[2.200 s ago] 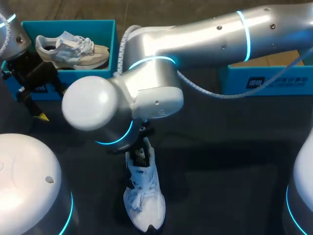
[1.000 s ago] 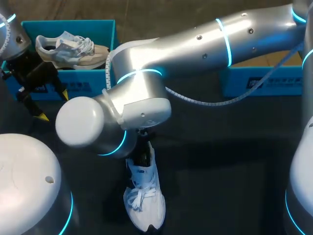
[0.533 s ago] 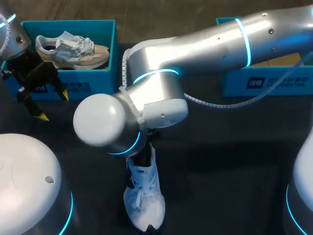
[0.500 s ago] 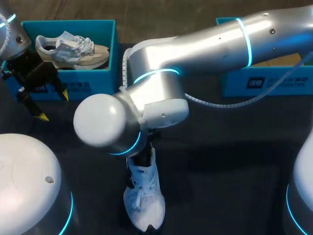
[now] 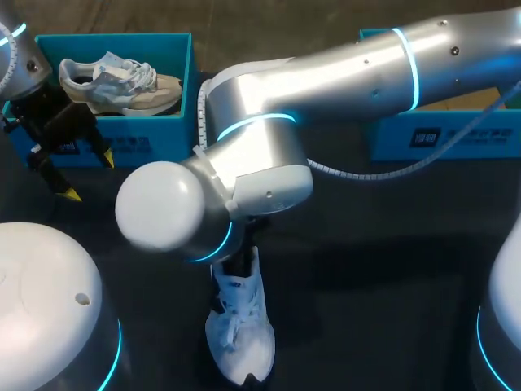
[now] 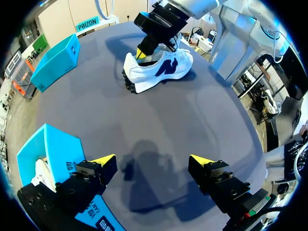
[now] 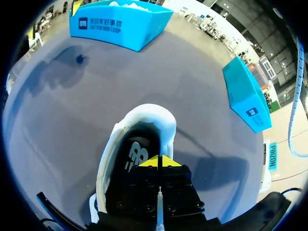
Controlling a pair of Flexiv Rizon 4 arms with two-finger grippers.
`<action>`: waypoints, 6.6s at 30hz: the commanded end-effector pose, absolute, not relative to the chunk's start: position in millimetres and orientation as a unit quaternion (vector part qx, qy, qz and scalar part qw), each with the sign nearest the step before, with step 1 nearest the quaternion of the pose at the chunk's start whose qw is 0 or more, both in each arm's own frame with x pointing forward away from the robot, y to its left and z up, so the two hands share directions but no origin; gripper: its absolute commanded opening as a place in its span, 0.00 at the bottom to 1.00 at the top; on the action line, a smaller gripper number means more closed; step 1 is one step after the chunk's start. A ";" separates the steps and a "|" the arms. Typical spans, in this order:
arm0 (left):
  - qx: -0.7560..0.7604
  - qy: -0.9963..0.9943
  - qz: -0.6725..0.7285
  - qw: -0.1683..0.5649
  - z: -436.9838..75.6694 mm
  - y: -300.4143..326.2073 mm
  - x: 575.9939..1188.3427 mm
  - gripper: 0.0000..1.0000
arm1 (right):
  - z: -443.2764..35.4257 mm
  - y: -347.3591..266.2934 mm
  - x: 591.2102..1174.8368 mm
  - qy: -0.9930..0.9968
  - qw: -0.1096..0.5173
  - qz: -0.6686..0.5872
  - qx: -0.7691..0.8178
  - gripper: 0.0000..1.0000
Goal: Take the shoe out of the shoebox, open the shoe tongue, remove and reinsert the insole, then place the shoe into the shoebox
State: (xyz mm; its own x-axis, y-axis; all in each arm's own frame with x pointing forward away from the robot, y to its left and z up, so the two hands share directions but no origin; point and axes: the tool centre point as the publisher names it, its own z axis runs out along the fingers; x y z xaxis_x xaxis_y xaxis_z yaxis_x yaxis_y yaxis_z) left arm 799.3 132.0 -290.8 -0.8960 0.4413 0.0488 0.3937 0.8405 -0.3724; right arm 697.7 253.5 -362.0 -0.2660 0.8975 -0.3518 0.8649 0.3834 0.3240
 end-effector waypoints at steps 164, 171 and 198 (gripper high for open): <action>-0.218 -0.957 0.177 0.066 -290.7 131.7 798.6 1.00 | -355.8 279.8 644.1 0.592 0.014 0.033 0.805 0.72; -0.218 -0.957 0.177 0.066 -290.7 131.7 798.6 1.00 | -357.4 278.9 641.3 0.590 0.009 0.024 0.807 1.00; -0.218 -0.957 0.177 0.066 -290.7 131.7 798.6 1.00 | -338.8 285.6 598.6 0.563 0.013 0.021 0.826 1.00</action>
